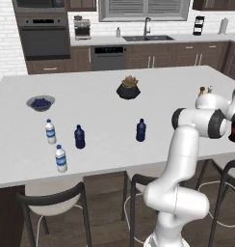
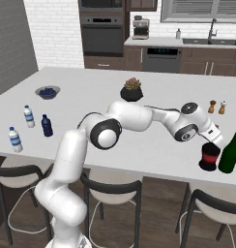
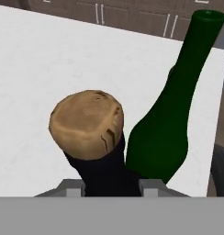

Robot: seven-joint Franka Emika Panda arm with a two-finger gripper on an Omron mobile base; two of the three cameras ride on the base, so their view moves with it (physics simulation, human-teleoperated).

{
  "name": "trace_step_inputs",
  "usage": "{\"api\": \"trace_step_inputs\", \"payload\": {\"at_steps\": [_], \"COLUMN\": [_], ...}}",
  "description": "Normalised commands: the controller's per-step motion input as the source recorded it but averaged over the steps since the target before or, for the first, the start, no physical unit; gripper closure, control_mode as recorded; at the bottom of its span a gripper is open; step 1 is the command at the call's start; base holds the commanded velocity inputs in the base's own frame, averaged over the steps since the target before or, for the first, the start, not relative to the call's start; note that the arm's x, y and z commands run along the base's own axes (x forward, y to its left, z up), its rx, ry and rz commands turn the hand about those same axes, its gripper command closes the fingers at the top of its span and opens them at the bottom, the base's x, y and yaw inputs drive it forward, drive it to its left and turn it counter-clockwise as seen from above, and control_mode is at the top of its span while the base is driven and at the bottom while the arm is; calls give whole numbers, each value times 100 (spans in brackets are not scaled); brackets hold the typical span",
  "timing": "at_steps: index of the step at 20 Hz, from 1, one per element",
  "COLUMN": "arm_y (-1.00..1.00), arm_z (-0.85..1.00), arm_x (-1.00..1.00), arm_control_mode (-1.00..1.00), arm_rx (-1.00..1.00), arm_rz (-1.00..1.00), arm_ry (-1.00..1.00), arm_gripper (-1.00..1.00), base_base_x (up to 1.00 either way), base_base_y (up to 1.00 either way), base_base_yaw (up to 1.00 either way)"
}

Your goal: Move the plastic bottles in the middle to the plastics group, and the glass bottles in the middle to the glass group.

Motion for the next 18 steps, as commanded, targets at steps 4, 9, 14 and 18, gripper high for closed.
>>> {"api": "trace_step_inputs", "payload": {"at_steps": [4, 9, 14, 18], "arm_y": [-7, 0, 0, 0], "arm_z": [-12, -19, -4, 0], "arm_x": [0, 0, 0, 0], "arm_control_mode": [-100, -100, -100, -100], "arm_rx": [0, 0, 0, 0], "arm_rz": [0, 0, 0, 0], "arm_ry": [0, 0, 0, 0], "arm_gripper": [100, -100, -100, -100], "base_base_x": [0, 0, 0, 0], "base_base_y": [0, 0, 0, 0], "base_base_yaw": [0, 0, 0, 0]}}
